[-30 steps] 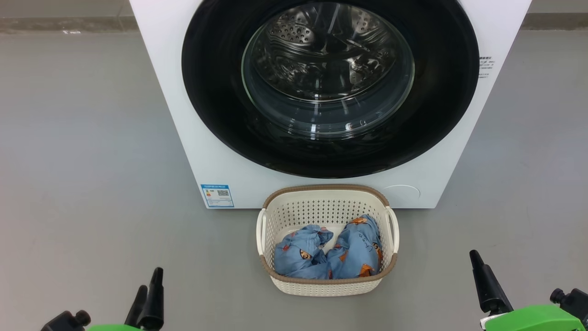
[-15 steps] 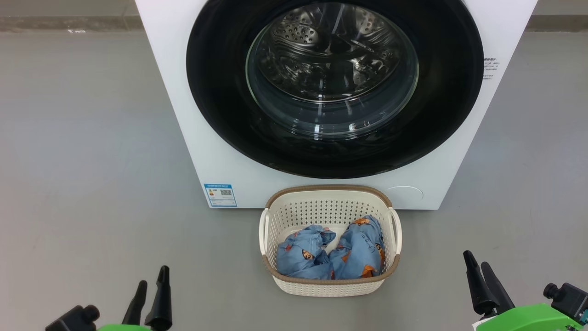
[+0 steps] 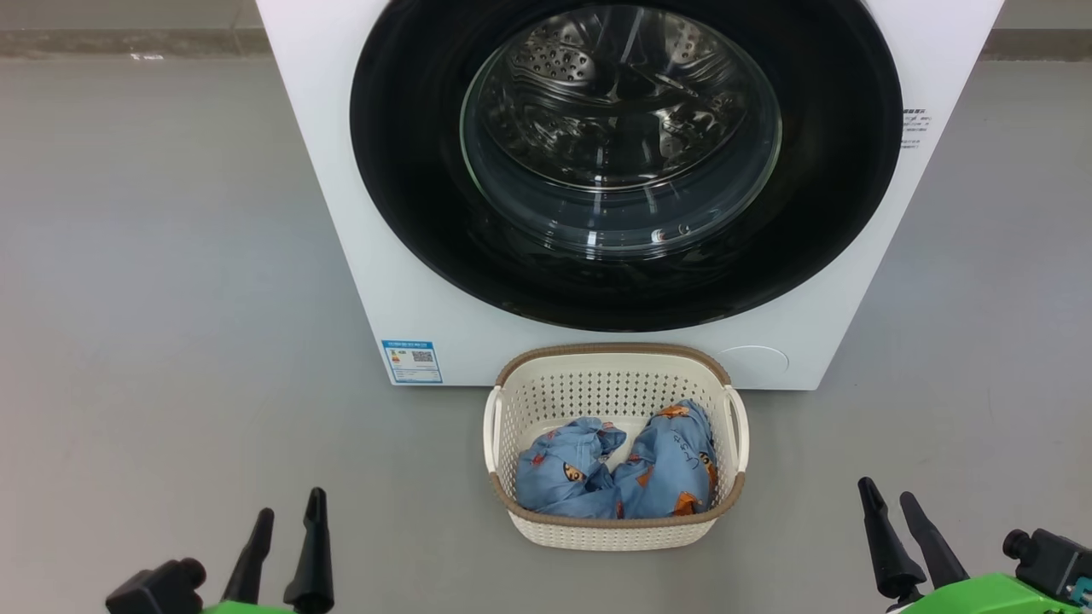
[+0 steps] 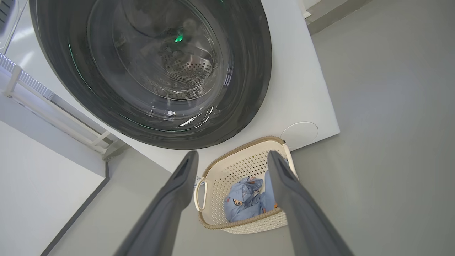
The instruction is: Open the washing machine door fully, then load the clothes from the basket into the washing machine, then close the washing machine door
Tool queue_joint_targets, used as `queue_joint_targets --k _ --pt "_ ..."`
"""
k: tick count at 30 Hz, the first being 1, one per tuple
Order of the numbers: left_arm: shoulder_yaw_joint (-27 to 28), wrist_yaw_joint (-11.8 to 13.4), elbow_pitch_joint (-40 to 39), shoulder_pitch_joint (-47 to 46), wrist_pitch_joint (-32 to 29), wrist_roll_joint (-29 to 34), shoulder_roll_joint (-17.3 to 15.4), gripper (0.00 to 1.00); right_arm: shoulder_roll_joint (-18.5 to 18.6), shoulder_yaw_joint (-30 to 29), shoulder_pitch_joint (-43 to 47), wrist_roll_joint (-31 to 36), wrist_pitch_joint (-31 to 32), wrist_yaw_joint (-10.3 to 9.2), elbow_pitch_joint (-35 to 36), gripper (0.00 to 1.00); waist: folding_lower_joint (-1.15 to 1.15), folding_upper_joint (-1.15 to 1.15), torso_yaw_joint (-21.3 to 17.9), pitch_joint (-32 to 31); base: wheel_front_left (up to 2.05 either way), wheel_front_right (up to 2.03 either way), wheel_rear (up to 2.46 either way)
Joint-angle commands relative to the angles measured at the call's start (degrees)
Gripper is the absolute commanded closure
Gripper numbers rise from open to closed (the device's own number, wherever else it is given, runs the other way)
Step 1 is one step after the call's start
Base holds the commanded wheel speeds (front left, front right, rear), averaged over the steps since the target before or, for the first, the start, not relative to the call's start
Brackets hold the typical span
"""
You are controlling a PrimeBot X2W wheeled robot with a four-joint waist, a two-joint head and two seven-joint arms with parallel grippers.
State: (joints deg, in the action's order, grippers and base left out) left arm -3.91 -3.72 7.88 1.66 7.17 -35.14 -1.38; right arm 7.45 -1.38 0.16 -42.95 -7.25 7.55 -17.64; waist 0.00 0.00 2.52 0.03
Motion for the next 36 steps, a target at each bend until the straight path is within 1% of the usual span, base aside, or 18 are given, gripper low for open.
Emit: queue_joint_targets --k 1,29,36 --pt "0.87 0.27 -1.97 -0.4 0.86 2.07 -1.07 0.0 1.14 1.07 -0.54 1.72 -0.83 -0.04 1.39 0.0 0.0 0.0 0.03 0.01 0.0 0.0 0.0" --pt "-1.35 1.8 -5.64 0.75 5.58 22.28 -1.36 0.0 2.38 0.2 1.27 19.23 -5.52 -0.06 1.86 0.0 0.0 0.0 0.56 0.14 0.0 0.0 0.0" --pt "-1.68 2.02 -6.15 0.88 6.6 26.52 -1.42 0.0 2.63 -0.22 1.74 23.11 -6.53 -0.06 2.16 0.0 0.0 0.0 0.57 0.28 0.0 0.0 0.0"
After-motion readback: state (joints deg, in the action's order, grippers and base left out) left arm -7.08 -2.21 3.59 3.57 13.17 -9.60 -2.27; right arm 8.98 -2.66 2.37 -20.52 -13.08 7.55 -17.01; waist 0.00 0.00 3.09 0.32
